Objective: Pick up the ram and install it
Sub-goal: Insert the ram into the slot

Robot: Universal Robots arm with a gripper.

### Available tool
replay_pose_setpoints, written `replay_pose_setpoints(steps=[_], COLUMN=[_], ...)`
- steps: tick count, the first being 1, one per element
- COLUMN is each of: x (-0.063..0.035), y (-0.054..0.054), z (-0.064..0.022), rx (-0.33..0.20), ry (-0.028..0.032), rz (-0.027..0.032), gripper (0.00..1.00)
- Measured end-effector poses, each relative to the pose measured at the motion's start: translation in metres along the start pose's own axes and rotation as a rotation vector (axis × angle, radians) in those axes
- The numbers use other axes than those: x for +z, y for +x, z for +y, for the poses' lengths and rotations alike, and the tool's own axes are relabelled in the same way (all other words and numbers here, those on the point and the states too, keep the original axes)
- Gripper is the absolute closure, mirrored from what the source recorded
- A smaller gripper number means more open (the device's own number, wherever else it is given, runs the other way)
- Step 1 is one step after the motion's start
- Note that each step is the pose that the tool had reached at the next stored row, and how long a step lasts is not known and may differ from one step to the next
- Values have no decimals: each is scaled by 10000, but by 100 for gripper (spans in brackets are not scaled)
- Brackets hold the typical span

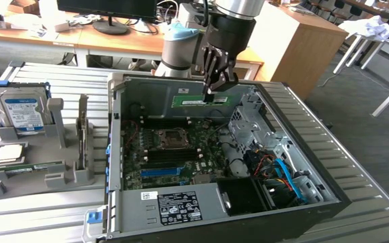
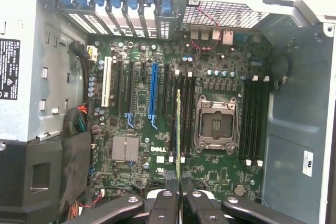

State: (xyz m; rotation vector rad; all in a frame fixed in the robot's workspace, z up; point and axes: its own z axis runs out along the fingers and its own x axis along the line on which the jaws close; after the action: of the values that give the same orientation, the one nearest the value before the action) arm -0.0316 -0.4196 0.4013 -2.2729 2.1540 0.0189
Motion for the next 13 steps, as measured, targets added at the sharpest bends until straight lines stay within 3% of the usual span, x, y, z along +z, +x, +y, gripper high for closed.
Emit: replay_pose_setpoints(steps=[13], x=[27], y=[0], z=[1], rx=[0], ry=[0], rz=[0], gripper=[87])
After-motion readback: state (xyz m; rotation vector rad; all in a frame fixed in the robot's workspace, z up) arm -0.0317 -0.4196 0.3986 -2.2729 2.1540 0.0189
